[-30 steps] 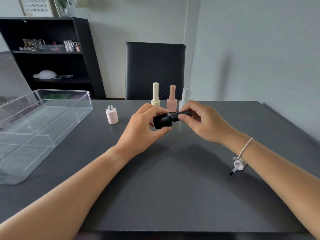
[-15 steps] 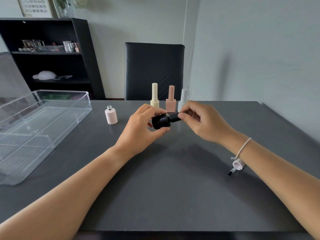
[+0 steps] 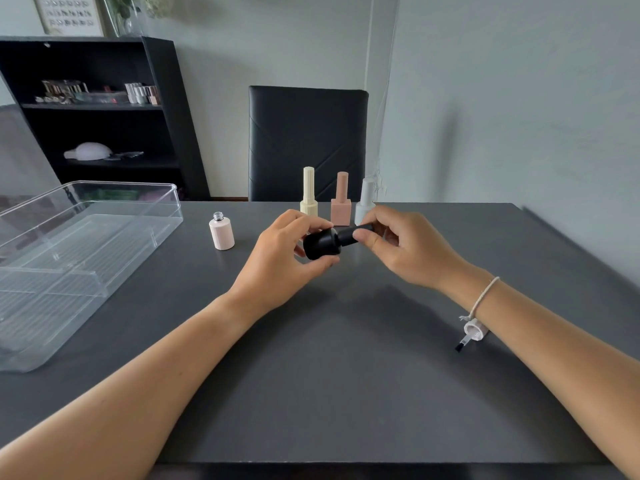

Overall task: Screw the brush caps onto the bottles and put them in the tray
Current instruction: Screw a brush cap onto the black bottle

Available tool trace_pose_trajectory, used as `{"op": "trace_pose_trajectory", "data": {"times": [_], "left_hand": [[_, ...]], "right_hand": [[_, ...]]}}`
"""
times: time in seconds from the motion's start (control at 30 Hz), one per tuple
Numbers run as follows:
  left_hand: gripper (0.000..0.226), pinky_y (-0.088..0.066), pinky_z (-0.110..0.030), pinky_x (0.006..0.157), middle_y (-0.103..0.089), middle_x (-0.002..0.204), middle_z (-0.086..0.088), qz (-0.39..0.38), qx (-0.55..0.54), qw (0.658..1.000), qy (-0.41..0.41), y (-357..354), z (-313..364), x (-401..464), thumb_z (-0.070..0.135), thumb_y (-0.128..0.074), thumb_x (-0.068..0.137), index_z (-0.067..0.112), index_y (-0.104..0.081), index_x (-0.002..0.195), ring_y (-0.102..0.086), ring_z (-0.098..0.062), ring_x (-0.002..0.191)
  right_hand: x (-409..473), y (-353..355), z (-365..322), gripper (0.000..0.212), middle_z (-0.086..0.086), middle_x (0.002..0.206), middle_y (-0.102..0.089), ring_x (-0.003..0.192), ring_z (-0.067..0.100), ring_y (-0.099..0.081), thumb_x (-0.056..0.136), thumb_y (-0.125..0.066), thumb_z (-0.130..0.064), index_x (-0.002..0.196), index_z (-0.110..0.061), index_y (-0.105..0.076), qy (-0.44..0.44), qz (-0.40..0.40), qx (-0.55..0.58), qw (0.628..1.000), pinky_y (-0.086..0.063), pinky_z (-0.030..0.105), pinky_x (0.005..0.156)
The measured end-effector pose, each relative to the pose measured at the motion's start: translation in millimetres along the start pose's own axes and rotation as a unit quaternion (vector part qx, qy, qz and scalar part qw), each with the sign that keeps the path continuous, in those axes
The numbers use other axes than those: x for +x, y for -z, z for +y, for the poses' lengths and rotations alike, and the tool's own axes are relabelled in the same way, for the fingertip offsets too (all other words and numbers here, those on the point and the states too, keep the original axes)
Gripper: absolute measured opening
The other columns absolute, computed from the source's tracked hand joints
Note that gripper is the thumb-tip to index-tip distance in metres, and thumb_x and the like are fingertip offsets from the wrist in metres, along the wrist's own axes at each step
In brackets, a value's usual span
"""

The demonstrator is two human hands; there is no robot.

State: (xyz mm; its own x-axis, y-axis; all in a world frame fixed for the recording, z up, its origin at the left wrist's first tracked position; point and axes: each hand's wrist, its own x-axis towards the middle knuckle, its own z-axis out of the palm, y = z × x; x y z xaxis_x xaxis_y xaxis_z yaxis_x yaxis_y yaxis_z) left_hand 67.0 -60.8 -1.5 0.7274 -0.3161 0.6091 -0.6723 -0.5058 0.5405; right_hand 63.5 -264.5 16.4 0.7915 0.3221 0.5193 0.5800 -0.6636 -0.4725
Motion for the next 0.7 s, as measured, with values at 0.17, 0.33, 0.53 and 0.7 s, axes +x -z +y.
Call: {"op": "trace_pose_trajectory", "data": {"times": [0.17,0.33,0.53,0.7], "left_hand": [[0.038,-0.047,-0.013,0.074,-0.057,0.1,0.003,-0.002,-0.004,1.0,-0.003,0.1,0.5,0.0,0.019,-0.076,0.072,0.021,-0.062,0.107,-0.055,-0.008,0.09],[0.038,-0.047,-0.013,0.075,-0.057,0.101,0.003,-0.005,-0.003,1.0,-0.004,0.1,1.2,-0.1,0.02,-0.076,0.072,0.022,-0.062,0.107,-0.055,-0.008,0.092],[0.038,-0.047,-0.012,0.076,-0.057,0.102,0.003,-0.006,-0.003,1.0,-0.006,-0.4,1.4,0.5,0.02,-0.076,0.072,0.022,-0.061,0.107,-0.055,-0.007,0.092],[0.038,-0.046,-0.01,0.074,-0.058,0.101,0.003,0.0,-0.007,1.0,-0.006,0.0,1.4,0.1,0.02,-0.077,0.072,0.021,-0.062,0.107,-0.055,-0.007,0.091]], "right_hand": [[-0.6,1.2,-0.6,0.028,-0.014,0.054,-0.047,0.048,0.007,-0.04,0.087,-0.052,-0.046,0.083,-0.019,-0.054,0.004,0.001,0.007,1.0,-0.03,0.018,0.049],[-1.0,2.3,-1.1,0.011,-0.028,0.063,-0.051,0.048,0.008,-0.041,0.084,-0.059,-0.02,0.089,-0.024,-0.05,0.027,-0.018,0.019,0.999,-0.031,0.015,0.048],[0.3,2.6,0.5,0.039,-0.009,0.049,-0.043,0.045,0.008,-0.038,0.089,-0.046,-0.046,0.07,-0.013,-0.055,-0.006,-0.007,0.018,1.0,-0.031,0.021,0.049],[-1.1,3.3,-0.8,0.013,-0.026,0.064,-0.05,0.049,0.008,-0.039,0.082,-0.057,-0.035,0.087,-0.025,-0.051,0.014,-0.015,0.022,1.0,-0.03,0.015,0.049]]}}
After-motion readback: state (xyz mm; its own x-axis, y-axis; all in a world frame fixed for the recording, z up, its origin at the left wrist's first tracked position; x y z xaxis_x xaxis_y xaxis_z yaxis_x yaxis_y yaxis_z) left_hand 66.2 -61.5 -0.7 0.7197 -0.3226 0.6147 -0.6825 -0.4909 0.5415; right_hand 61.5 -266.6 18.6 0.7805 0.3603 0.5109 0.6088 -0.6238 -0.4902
